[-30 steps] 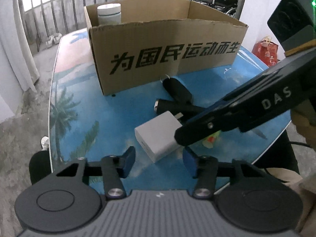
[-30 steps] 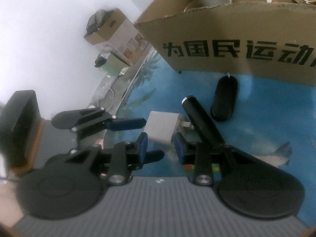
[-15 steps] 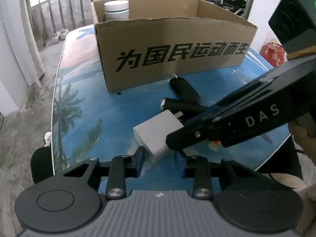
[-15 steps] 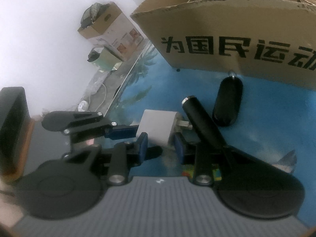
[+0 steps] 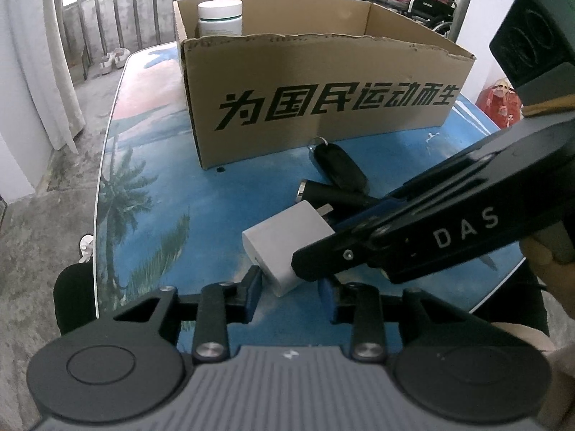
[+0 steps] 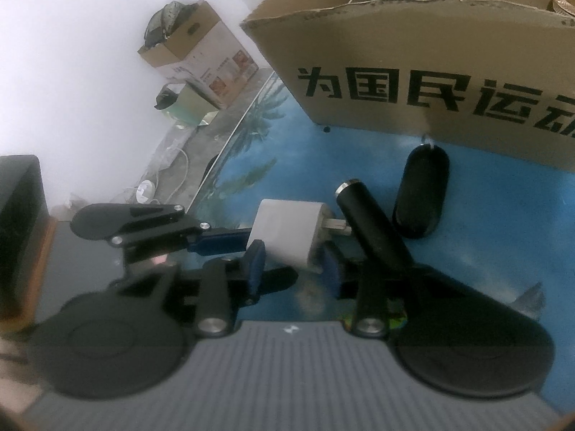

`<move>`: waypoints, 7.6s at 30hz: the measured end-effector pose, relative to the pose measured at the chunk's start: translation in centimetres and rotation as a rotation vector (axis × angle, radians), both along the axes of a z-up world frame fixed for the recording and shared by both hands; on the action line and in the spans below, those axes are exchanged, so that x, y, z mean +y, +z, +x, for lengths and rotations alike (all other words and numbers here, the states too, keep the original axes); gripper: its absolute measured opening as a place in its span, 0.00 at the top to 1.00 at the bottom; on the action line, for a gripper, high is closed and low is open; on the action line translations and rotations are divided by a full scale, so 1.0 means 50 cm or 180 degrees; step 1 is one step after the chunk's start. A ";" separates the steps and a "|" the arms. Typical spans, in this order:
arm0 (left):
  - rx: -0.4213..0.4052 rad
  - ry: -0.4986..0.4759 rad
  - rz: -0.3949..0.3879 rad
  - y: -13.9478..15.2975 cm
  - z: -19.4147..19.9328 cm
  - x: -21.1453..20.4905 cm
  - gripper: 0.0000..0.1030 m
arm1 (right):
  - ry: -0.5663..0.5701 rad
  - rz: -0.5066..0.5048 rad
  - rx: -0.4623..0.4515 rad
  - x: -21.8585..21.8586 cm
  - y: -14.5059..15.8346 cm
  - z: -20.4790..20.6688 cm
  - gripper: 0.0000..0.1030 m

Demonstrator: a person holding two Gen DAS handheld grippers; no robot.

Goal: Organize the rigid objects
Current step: 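Close the right tool on the white charger and lift it, then carry the white charger into the cardboard box and open the right tool, then withdraw the right tool from the box toward the black flashlight, then close the right tool on the black cylindrical flashlight and lift it, then carry the black flashlight into the box and open the right tool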

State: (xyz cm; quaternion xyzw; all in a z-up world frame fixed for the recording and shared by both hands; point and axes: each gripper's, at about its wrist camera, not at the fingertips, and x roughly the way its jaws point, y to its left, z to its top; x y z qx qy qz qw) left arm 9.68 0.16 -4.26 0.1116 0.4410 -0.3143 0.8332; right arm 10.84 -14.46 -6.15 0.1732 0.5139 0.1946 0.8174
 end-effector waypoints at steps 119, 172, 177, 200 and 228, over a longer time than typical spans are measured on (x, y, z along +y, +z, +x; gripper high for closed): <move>-0.0906 0.0034 -0.0528 0.298 0.272 -0.116 0.29 | -0.0999 0.0376 -0.0643 -0.351 0.204 0.298 0.62; 0.1070 0.0175 -0.0687 -0.006 -0.031 0.150 0.71 | 0.1452 -0.0567 -0.0103 0.134 0.070 -0.080 0.65; 0.1124 0.0148 -0.0676 -0.014 -0.012 0.144 0.70 | 0.1391 -0.0566 -0.0065 0.128 0.050 -0.071 0.78; 0.1006 0.0148 -0.0533 -0.019 0.036 0.063 0.70 | 0.1074 -0.0764 -0.0253 0.122 0.038 -0.074 0.69; 0.0220 0.0017 -0.1293 0.202 0.113 0.014 0.71 | 0.0416 -0.0694 -0.1199 0.014 0.227 -0.068 0.73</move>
